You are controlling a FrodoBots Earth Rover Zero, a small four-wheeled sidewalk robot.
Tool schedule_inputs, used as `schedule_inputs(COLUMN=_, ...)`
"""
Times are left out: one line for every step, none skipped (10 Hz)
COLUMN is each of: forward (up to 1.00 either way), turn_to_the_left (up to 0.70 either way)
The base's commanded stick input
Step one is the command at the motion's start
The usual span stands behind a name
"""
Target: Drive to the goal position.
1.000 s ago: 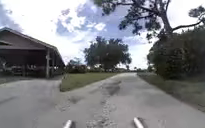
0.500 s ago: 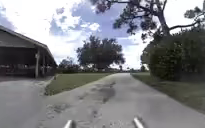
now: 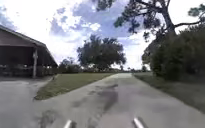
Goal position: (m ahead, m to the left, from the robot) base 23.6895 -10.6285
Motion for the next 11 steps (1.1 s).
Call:
schedule_inputs(forward=0.70, turn_to_the_left=-0.28)
schedule_inputs(forward=0.70, turn_to_the_left=-0.02)
schedule_inputs(forward=0.70, turn_to_the_left=0.00)
schedule_inputs(forward=0.70, turn_to_the_left=0.00)
schedule_inputs(forward=0.70, turn_to_the_left=0.00)
schedule_inputs(forward=0.70, turn_to_the_left=0.00)
schedule_inputs(forward=0.70, turn_to_the_left=0.00)
schedule_inputs(forward=0.70, turn_to_the_left=0.00)
schedule_inputs(forward=0.70, turn_to_the_left=-0.08)
schedule_inputs(forward=0.70, turn_to_the_left=-0.26)
schedule_inputs(forward=0.70, turn_to_the_left=-0.33)
